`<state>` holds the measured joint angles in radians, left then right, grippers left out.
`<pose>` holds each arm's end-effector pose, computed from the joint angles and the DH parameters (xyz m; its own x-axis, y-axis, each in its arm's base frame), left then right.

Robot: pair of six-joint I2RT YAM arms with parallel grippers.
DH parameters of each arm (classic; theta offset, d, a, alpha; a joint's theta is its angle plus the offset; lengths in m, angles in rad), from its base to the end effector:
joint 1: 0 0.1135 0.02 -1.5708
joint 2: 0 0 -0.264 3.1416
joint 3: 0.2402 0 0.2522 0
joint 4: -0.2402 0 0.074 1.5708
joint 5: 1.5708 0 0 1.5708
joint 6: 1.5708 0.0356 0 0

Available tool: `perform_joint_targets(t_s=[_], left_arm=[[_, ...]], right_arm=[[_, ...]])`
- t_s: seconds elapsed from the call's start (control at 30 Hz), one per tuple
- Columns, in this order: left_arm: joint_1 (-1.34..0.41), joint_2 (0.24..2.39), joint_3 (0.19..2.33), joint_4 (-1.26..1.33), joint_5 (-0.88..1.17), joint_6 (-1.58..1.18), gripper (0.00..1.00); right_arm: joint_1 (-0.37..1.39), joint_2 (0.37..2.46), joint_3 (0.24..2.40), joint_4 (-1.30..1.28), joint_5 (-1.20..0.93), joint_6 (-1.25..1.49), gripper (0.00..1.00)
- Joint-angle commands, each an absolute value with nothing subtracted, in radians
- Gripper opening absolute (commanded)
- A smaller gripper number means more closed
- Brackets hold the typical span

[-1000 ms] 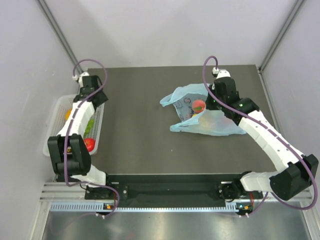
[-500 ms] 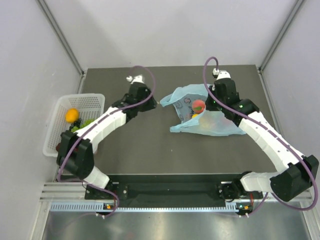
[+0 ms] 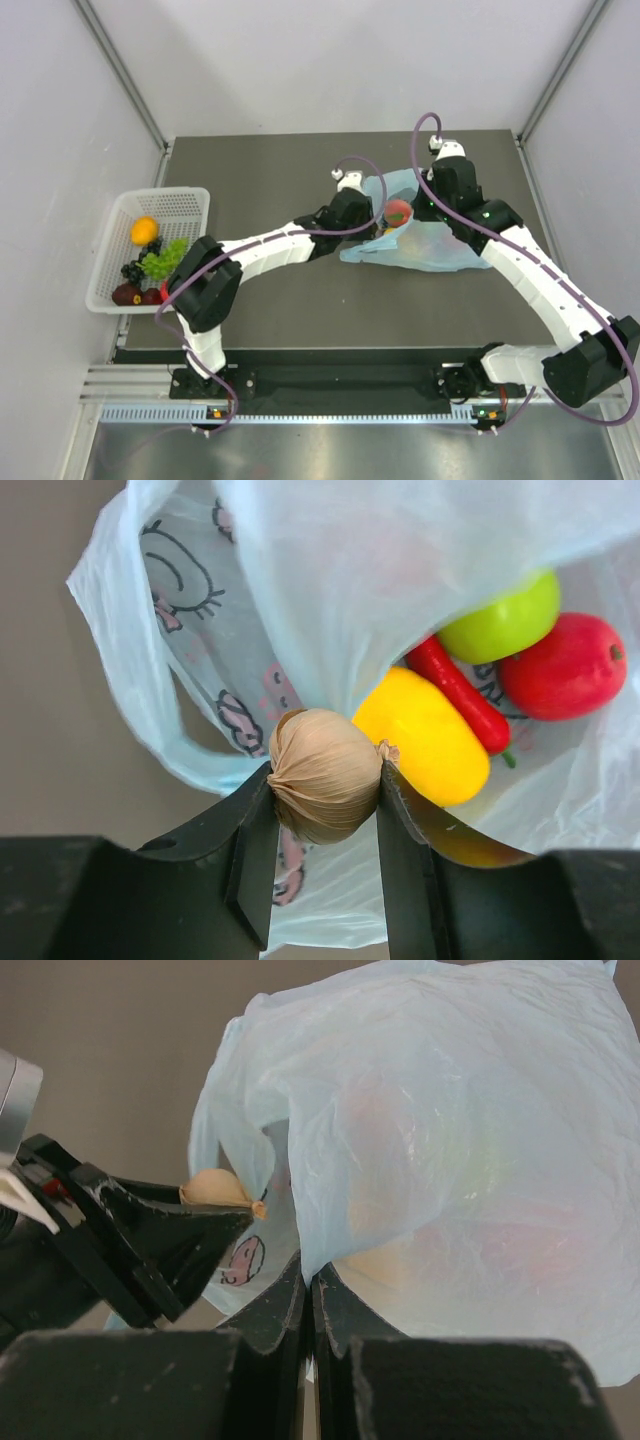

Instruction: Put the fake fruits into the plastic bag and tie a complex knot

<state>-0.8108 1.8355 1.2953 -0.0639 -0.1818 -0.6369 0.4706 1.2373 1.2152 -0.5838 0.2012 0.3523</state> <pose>0.2938 -0.2998 0.2319 -0.6776 -0.1361 -0.7227 0.2580 0.8763 -0.4069 0.2433 0.1158 0.3555 -0.5792 0.0847 -0.8108 -0.1044 0.9787 0.1768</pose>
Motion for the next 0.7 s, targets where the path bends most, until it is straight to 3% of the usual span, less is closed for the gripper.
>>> perform_joint_targets(t_s=[0.0, 0.23, 0.67], left_arm=[[-0.856, 1.789, 1.287, 0.061, -0.346, -0.653, 0.36], [-0.910, 1.730, 1.209, 0.114, -0.506, -0.672, 0.37], [-0.905, 1.963, 1.399, 0.227, -0.265, -0.641, 0.39]], right_arm=[[0.456, 1.215, 1.232, -0.542, 0.215, 0.364, 0.00], [0.456, 1.215, 1.227, -0.535, 0.215, 0.365, 0.00], [0.451, 1.189, 1.193, -0.509, 0.230, 0.365, 0.00]])
